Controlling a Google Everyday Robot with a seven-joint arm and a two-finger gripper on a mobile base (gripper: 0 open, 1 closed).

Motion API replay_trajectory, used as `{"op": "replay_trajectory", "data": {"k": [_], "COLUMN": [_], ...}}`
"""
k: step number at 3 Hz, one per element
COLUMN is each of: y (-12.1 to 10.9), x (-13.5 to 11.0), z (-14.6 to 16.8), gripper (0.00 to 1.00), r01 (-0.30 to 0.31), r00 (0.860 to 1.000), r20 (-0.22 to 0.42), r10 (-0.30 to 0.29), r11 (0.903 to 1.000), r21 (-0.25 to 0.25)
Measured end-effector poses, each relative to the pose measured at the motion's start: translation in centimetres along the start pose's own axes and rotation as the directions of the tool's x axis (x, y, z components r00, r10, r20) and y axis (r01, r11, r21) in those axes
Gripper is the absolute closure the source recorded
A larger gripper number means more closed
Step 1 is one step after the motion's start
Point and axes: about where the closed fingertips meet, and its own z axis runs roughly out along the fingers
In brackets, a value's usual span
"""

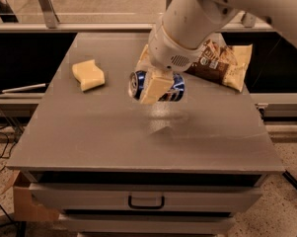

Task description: Place pepsi can upright

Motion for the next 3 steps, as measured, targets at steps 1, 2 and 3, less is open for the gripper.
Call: {"op": "replay_trajectory", "data": {"k": [1,2,3], "y": [-0.4,-0.7,-0.9], "x": [0.2,-0.6,-1.2], "z": [-2.2,-2.8,-3.0], "gripper": [1.00,1.00,1.00], "r01": [-0.044,-0.055,-0.077], "r00": [0.972,0.912,0.839], "r20": [0.235,0.410,0.544], "r10": [0.023,0.014,0.027], "r11": [0.9956,0.9944,0.9947], "r21": [0.083,0.090,0.069]}}
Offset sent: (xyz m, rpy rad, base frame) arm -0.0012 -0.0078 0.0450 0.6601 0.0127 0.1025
